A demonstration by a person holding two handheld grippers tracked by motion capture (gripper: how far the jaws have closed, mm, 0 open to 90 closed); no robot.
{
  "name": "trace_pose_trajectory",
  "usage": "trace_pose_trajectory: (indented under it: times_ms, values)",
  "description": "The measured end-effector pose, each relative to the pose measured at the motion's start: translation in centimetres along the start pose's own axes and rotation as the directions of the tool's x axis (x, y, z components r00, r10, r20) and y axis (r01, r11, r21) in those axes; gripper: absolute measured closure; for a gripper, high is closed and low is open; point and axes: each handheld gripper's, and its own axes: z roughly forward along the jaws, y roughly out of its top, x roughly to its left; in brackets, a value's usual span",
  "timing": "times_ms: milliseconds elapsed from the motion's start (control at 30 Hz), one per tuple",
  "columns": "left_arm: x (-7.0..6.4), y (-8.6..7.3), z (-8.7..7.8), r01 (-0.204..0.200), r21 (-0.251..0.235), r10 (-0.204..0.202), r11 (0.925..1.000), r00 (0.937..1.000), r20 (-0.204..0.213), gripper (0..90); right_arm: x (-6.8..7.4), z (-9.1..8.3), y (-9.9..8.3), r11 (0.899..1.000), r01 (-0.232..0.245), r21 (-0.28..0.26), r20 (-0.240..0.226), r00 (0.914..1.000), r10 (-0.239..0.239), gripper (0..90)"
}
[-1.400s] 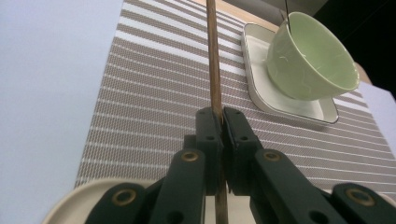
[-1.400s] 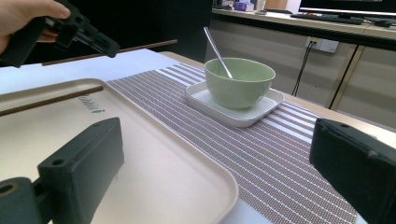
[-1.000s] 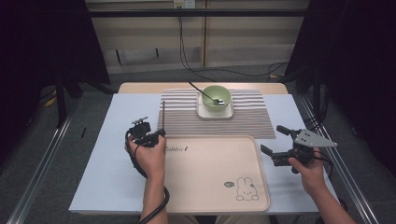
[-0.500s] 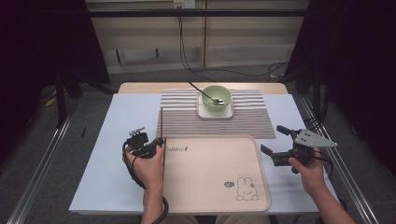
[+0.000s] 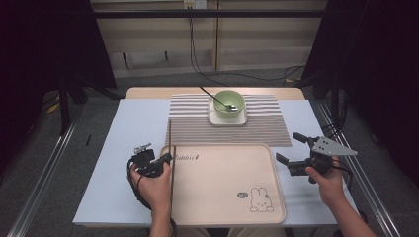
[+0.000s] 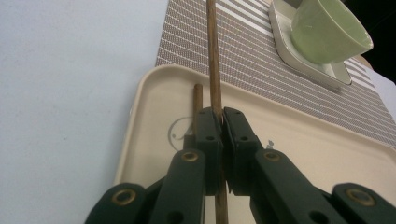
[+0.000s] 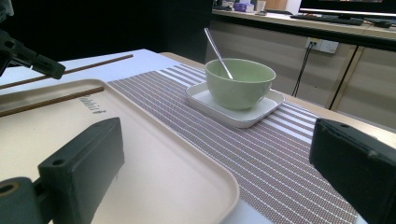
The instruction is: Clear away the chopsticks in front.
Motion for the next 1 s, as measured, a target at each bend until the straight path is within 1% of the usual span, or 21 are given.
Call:
trace_pose_trajectory:
  times_ms: [67,100,167,267,300,333,367,433,467,567,600,633,667,700,733,767,800,833,900,933,1000]
  values:
    - [0.0,-0.2,-0.1,0.000,0.005,0.000,1.0000,1.0000,0.004,85.8,0.0,0.0,0.0,1.000,0.000,0.000,0.000,1.0000,0.000,2.8]
    - [0.1,-0.3,-0.2,-0.010,0.005,0.010,0.9999,0.9999,0.006,85.8,0.0,0.0,0.0,1.000,0.002,0.000,-0.001,1.0000,-0.002,2.8]
    - [0.0,-0.4,-0.3,0.009,0.002,-0.009,1.0000,0.9999,0.006,85.9,0.0,0.0,0.0,1.000,0.001,0.001,0.000,1.0000,-0.001,2.8]
    - [0.1,-0.5,-0.7,-0.006,0.002,0.006,1.0000,1.0000,0.001,85.9,0.0,0.0,0.0,1.000,0.000,0.001,-0.002,1.0000,0.000,2.8]
    - [0.0,-0.6,-0.8,0.004,0.003,-0.004,1.0000,1.0000,-0.003,85.8,0.0,0.0,0.0,1.000,0.002,0.000,0.000,1.0000,-0.002,2.8]
    - [0.2,-0.7,-0.8,-0.005,-0.003,0.005,1.0000,0.9999,0.011,85.8,0.0,0.0,0.0,1.000,0.003,0.008,-0.010,0.9999,-0.003,2.8]
    - [0.1,-0.8,-1.0,0.000,-0.003,0.000,1.0000,1.0000,0.007,85.8,0.0,0.0,0.0,1.000,-0.001,0.004,-0.003,1.0000,0.001,2.8]
    - [0.2,-1.0,-1.1,0.007,0.000,-0.007,1.0000,0.9999,0.015,85.8,0.0,0.0,0.0,1.000,0.004,-0.001,0.001,1.0000,-0.004,2.8]
    - [0.3,-1.1,-1.2,-0.004,-0.001,0.004,1.0000,1.0000,0.008,85.8,0.0,0.0,0.0,1.000,0.005,0.001,-0.002,1.0000,-0.005,2.8]
    - [0.4,-1.4,-1.3,0.005,0.002,-0.005,1.0000,1.0000,0.008,85.8,0.0,0.0,0.0,1.000,0.007,-0.004,0.002,1.0000,-0.007,2.8]
    - [0.5,-1.4,-1.4,-0.002,0.007,0.002,1.0000,1.0000,-0.001,85.8,0.0,0.0,0.1,1.000,0.012,-0.002,0.000,0.9999,-0.012,2.8]
    - [0.4,-1.5,-1.4,0.007,0.004,-0.007,1.0000,1.0000,0.003,85.8,0.1,0.0,0.1,1.000,0.010,-0.003,0.002,1.0000,-0.010,2.8]
    - [0.5,-1.6,-1.5,-0.002,0.007,0.002,1.0000,1.0000,0.005,85.8,0.0,0.0,0.1,1.000,0.010,0.008,-0.016,0.9998,-0.010,2.8]
    - [0.6,-1.7,-1.6,-0.007,0.012,0.007,0.9999,1.0000,-0.002,85.9,0.1,0.1,0.1,1.000,0.011,0.004,-0.017,0.9998,-0.011,2.8]
    - [0.6,-1.8,-1.7,-0.004,0.015,0.004,0.9999,1.0000,-0.009,85.8,0.2,0.1,0.1,1.000,0.012,-0.004,0.006,0.9999,-0.012,2.8]
    - [0.7,-2.0,-1.8,0.005,0.009,-0.005,0.9999,1.0000,-0.001,85.8,0.1,0.1,0.1,1.000,0.014,-0.005,0.003,0.9999,-0.014,2.8]
    - [0.7,-2.0,-1.8,0.005,0.009,-0.005,0.9999,1.0000,0.001,85.8,0.1,0.1,0.1,1.000,0.014,-0.006,0.001,0.9999,-0.014,2.8]
    - [0.8,-2.1,-2.0,-0.003,0.007,0.003,1.0000,1.0000,-0.006,85.8,0.1,0.1,0.1,1.000,0.012,-0.002,0.003,0.9999,-0.012,2.8]
    - [0.8,-2.3,-2.1,-0.002,0.008,0.002,1.0000,1.0000,-0.006,85.8,0.1,0.1,0.1,1.000,0.014,-0.005,-0.002,0.9999,-0.014,2.8]
    - [0.8,-2.4,-2.1,0.002,0.009,-0.002,1.0000,1.0000,0.001,85.8,0.1,0.1,0.1,1.000,0.014,-0.003,-0.003,0.9999,-0.014,2.8]
    - [0.8,-2.5,-2.2,-0.001,0.011,0.002,0.9999,0.9999,-0.013,85.8,0.2,0.1,0.1,1.000,0.007,-0.001,-0.002,1.0000,-0.007,2.8]
